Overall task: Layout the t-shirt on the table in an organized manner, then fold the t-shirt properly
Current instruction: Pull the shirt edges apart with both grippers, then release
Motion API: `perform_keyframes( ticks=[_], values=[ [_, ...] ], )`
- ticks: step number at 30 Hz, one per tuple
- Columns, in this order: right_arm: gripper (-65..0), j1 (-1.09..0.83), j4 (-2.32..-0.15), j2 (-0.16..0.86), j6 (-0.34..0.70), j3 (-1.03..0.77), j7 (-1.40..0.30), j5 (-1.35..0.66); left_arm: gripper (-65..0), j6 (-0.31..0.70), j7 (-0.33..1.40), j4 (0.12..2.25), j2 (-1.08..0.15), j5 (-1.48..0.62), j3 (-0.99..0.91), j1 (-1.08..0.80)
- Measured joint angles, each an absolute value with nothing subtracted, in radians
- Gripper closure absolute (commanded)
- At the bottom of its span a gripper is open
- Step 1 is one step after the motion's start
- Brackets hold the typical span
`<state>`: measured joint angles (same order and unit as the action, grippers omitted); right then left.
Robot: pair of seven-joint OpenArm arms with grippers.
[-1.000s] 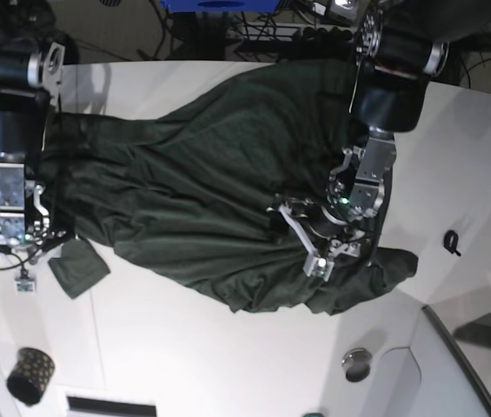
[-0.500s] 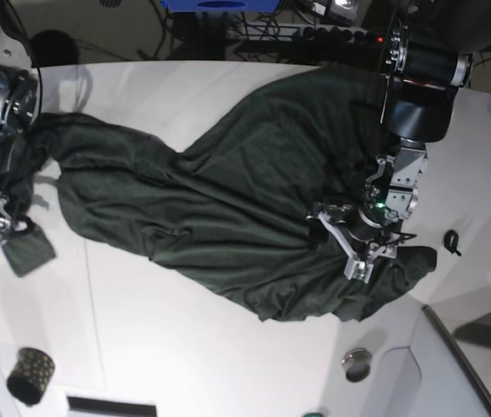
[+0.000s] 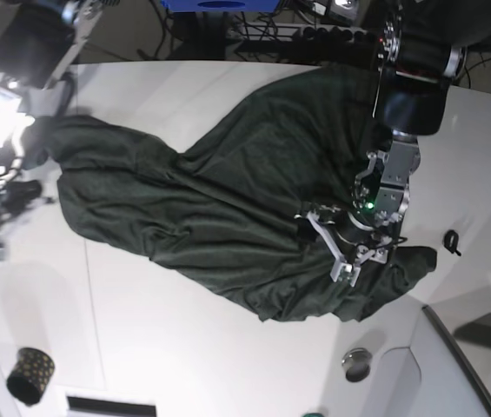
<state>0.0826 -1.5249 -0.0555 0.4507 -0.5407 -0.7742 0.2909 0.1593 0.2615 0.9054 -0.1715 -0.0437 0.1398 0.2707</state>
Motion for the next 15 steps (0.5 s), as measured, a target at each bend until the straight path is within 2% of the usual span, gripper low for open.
perform_keyframes(
  ticks=[2, 5, 7, 10, 15],
  values=[
    [-38.0, 0.081, -1.537, -0.088, 0.58, -0.542, -0.849, 0.234, -54.8, 0.165, 0.319, 1.027, -0.166, -0.045, 0.079, 0.212],
    [-52.8, 0.079, -1.539, -0.067, 0.648, -0.567, -0.876, 0.15, -54.8, 0.192, 0.387, 1.225, -0.171, -0.039, -0.065, 0.11],
    [-53.7, 0.07, -1.531, -0.05, 0.648, -0.58, -0.881, 0.13, -54.8, 0.299, 0.421, 1.343, -0.178, -0.038, -0.157, 0.04],
    [-53.6, 0.068, -1.497, -0.065, 0.648, -0.576, -0.885, 0.121, -54.8, 0.403, 0.502, 1.465, -0.168, -0.034, -0.275, -0.065],
    [-54.2, 0.068, -1.512, -0.06, 0.652, -0.574, -0.883, 0.112, -54.8, 0.48, 0.527, 1.547, -0.171, -0.038, -0.419, -0.208]
  ],
)
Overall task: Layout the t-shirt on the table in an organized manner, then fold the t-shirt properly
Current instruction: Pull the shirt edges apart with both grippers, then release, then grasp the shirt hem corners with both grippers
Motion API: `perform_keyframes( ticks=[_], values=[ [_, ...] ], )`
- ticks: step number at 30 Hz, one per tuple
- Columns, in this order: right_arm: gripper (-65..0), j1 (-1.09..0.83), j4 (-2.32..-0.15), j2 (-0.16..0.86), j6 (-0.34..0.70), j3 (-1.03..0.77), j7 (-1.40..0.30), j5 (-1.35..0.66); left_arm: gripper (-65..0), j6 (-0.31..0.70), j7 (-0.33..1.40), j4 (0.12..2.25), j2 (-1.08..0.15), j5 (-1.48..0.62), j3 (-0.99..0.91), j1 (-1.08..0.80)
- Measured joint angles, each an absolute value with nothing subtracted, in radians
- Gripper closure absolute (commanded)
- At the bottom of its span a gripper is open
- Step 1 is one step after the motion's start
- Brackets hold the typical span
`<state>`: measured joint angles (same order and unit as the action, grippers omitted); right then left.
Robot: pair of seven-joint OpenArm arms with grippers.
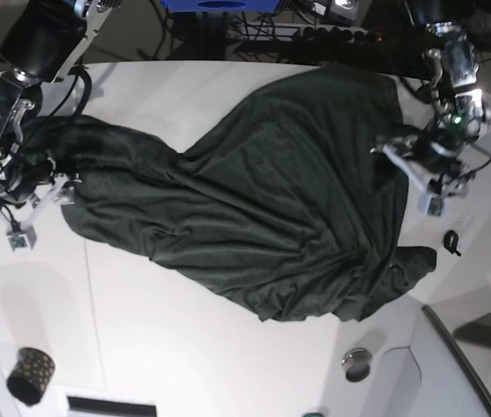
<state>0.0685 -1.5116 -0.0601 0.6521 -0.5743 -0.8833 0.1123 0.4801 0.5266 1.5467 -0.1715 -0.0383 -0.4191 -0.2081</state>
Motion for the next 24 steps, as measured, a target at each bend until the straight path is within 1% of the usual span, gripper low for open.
perform_keyframes(
  ticks=[3, 5, 7, 10, 14, 15, 16, 17, 18, 19, 21, 22, 23, 24],
  values=[
    [-54.2, 0.082, -1.458, -0.056, 0.652, -0.576, -0.876, 0.115, -54.8, 0.547, 0.537, 1.536, -0.167, -0.174, -0.504, -0.283],
    [-54.2, 0.111, -1.385, -0.057, 0.653, -0.576, -0.876, 0.114, -54.8, 0.549, 0.539, 1.528, -0.168, -0.253, -0.552, -0.323],
    [-54.0, 0.13, -1.318, -0.038, 0.656, -0.573, -0.854, 0.103, -54.8, 0.533, 0.534, 1.528, -0.176, -0.309, -0.582, -0.355],
    [-53.9, 0.142, -1.245, -0.018, 0.656, -0.587, -0.792, 0.112, -54.8, 0.536, 0.533, 1.528, -0.178, -0.35, -0.579, -0.391],
    [-53.4, 0.15, -1.176, -0.023, 0.662, -0.688, -0.765, 0.105, -54.8, 0.55, 0.536, 1.528, -0.16, -0.353, -0.569, -0.406],
    [-52.7, 0.155, -1.164, -0.02, 0.681, -0.702, -0.763, 0.108, -54.8, 0.55, 0.535, 1.528, -0.161, -0.358, -0.57, -0.408],
    [-49.2, 0.16, -1.151, -0.018, 0.683, -0.71, -0.759, 0.105, -54.8, 0.547, 0.534, 1.523, -0.161, -0.369, -0.574, -0.408],
    [-43.8, 0.166, -1.138, -0.015, 0.683, -0.714, -0.755, 0.096, -54.8, 0.547, 0.531, 1.514, -0.16, -0.373, -0.575, -0.408],
    [-36.2, 0.169, -1.124, -0.013, 0.683, -0.716, -0.752, 0.078, -54.8, 0.548, 0.532, 1.502, -0.159, -0.378, -0.575, -0.409],
    [-27.3, 0.168, -1.109, -0.01, 0.683, -0.716, -0.751, 0.056, -54.8, 0.548, 0.534, 1.491, -0.155, -0.389, -0.574, -0.41],
    [-4.7, 0.168, -1.091, -0.01, 0.683, -0.716, -0.773, 0.01, -54.8, 0.548, 0.536, 1.469, -0.153, -0.394, -0.574, -0.414],
    [0.0, 0.168, -1.09, -0.011, 0.684, -0.716, -0.794, -0.001, -54.8, 0.547, 0.536, 1.463, -0.153, -0.395, -0.574, -0.415],
    [-0.2, 0.168, -1.091, -0.011, 0.686, -0.716, -0.798, -0.008, -54.8, 0.547, 0.535, 1.456, -0.154, -0.397, -0.574, -0.416],
    [-3.2, 0.168, -1.09, -0.007, 0.689, -0.716, -0.805, -0.01, -54.8, 0.547, 0.536, 1.452, -0.153, -0.397, -0.574, -0.416]
  ],
)
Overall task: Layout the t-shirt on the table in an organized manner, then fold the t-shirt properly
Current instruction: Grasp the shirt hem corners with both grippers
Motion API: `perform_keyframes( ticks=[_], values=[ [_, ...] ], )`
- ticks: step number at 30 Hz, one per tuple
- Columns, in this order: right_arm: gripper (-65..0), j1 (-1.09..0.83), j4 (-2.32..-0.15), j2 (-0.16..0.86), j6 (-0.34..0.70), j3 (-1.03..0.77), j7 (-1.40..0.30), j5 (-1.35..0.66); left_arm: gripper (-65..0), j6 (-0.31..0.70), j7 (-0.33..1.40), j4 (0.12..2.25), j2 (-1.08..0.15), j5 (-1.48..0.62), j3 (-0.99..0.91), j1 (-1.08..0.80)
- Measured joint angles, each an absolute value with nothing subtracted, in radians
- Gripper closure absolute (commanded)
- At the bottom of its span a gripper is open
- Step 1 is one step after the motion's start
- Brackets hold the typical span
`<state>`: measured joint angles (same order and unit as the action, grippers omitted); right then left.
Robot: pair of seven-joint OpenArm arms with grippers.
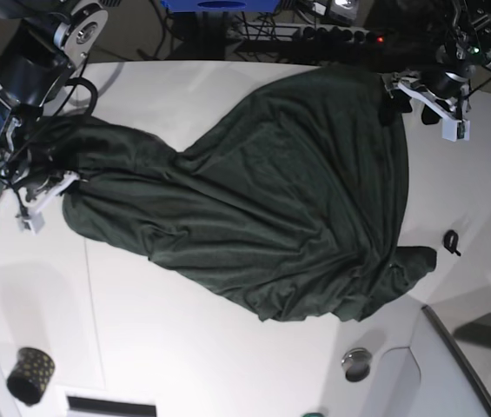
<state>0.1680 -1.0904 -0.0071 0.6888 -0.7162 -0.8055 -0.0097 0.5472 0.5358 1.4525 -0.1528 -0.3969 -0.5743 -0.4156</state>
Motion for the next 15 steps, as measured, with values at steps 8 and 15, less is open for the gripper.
perform_keyframes(
  ticks=[8, 15],
  values=[
    [-0.5, 0.168, -1.088, -0.002, 0.693, -0.716, -0.813, -0.016, -54.8, 0.55, 0.508, 1.401, -0.103, -0.406, -0.577, -0.427],
    [-0.5, 0.166, -1.088, 0.0, 0.693, -0.715, -0.813, -0.015, -54.8, 0.564, 0.444, 1.306, -0.103, -0.454, -0.59, -0.383]
  ],
)
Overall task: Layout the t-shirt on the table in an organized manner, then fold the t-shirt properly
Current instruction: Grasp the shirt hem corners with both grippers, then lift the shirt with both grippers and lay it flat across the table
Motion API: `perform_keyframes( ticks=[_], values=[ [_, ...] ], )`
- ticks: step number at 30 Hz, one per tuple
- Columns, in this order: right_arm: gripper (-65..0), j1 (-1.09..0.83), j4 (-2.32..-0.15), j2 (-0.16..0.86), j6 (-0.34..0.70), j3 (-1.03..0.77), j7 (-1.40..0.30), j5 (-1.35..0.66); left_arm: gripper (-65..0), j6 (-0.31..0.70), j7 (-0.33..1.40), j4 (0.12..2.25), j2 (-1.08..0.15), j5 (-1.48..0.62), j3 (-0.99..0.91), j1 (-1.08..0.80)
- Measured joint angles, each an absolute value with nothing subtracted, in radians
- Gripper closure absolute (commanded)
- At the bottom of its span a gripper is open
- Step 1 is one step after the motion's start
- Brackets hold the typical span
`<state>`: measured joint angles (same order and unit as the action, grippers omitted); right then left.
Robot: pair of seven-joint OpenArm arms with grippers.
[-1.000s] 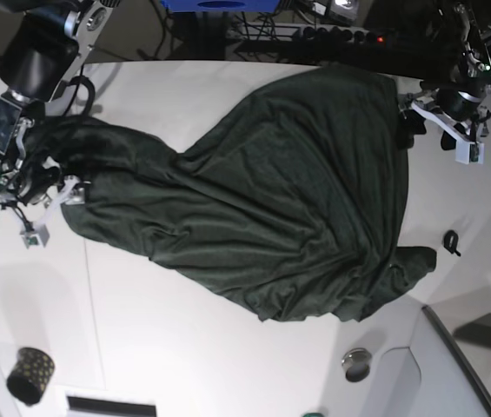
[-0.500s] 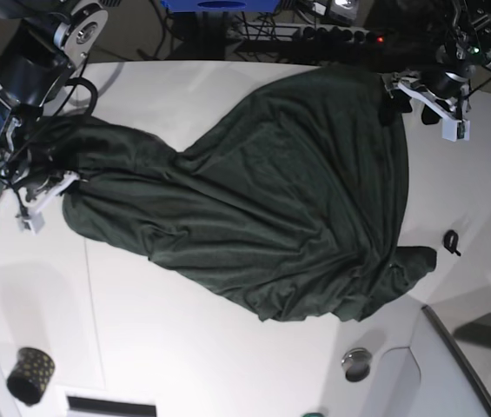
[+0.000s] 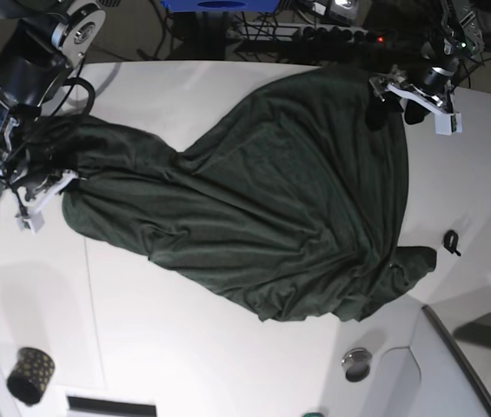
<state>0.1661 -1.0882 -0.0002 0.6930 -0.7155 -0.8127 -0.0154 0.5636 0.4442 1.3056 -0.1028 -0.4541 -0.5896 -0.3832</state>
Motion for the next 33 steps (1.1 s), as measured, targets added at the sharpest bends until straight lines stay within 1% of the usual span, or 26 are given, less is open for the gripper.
perform_keyframes(
  ticks=[4, 7, 8, 9, 10, 11, 12, 14, 16, 18, 20, 22, 24, 25, 26, 30, 33],
  values=[
    [-0.5, 0.165, -1.088, 0.0, 0.693, -0.715, -0.812, -0.016, -54.8, 0.565, 0.44, 1.301, -0.102, -0.454, -0.58, -0.381],
    [-0.5, 0.165, -1.088, 0.0, 0.693, -0.715, -0.813, -0.016, -54.6, 0.558, 0.411, 1.279, -0.099, -0.459, -0.525, -0.35],
    [-0.5, 0.165, -1.088, 0.0, 0.693, -0.715, -0.813, -0.016, -54.1, 0.559, 0.402, 1.266, -0.094, -0.466, -0.503, -0.333],
    [-0.5, 0.165, -1.088, 0.0, 0.693, -0.715, -0.813, -0.016, -51.2, 0.563, 0.395, 1.251, -0.089, -0.476, -0.478, -0.317],
    [-0.5, 0.165, -1.088, 0.0, 0.693, -0.715, -0.813, -0.016, -45.9, 0.577, 0.387, 1.226, -0.086, -0.481, -0.46, -0.3],
    [-0.5, 0.165, -1.088, 0.0, 0.693, -0.715, -0.813, -0.016, -38.0, 0.588, 0.378, 1.193, -0.084, -0.498, -0.451, -0.283],
    [-0.5, 0.165, -1.088, 0.0, 0.693, -0.715, -0.813, -0.016, -27.5, 0.598, 0.372, 1.155, -0.081, -0.515, -0.448, -0.266],
    [-0.5, 0.165, -1.089, 0.0, 0.693, -0.715, -0.814, -0.015, 0.0, 0.605, 0.369, 1.067, -0.083, -0.531, -0.453, -0.223],
    [-0.5, 0.159, -1.115, -0.002, 0.694, -0.711, -0.826, -0.004, 0.0, 0.635, 0.376, 1.005, -0.089, -0.549, -0.45, -0.182],
    [-0.5, 0.141, -1.172, -0.006, 0.696, -0.707, -0.869, 0.022, 0.0, 0.634, 0.405, 0.995, -0.089, -0.527, -0.443, -0.144],
    [-0.5, 0.121, -1.255, -0.003, 0.697, -0.692, -0.922, 0.038, 0.0, 0.62, 0.503, 1.024, -0.091, -0.517, -0.441, -0.113],
    [-0.5, 0.114, -1.347, 0.0, 0.697, -0.679, -0.952, 0.035, 0.0, 0.597, 0.657, 1.122, -0.11, -0.468, -0.438, -0.097],
    [-0.5, 0.118, -1.45, 0.006, 0.696, -0.674, -0.981, 0.028, 0.0, 0.539, 0.766, 1.24, -0.127, -0.402, -0.443, -0.095],
    [-0.5, 0.12, -1.496, 0.011, 0.695, -0.674, -0.998, 0.022, 0.0, 0.527, 0.812, 1.306, -0.143, -0.383, -0.444, -0.104],
    [-0.5, 0.12, -1.532, 0.014, 0.696, -0.674, -1.024, 0.016, 0.0, 0.538, 0.852, 1.368, -0.162, -0.392, -0.447, -0.113],
    [-0.5, 0.089, -1.632, 0.01, 0.697, -0.674, -1.137, 0.026, 0.0, 0.542, 0.969, 1.541, -0.201, -0.403, -0.442, -0.06],
    [-0.5, 0.041, -1.708, 0.009, 0.696, -0.674, -1.166, 0.018, 0.0, 0.549, 0.995, 1.615, -0.229, -0.421, -0.438, -0.06]
  ],
)
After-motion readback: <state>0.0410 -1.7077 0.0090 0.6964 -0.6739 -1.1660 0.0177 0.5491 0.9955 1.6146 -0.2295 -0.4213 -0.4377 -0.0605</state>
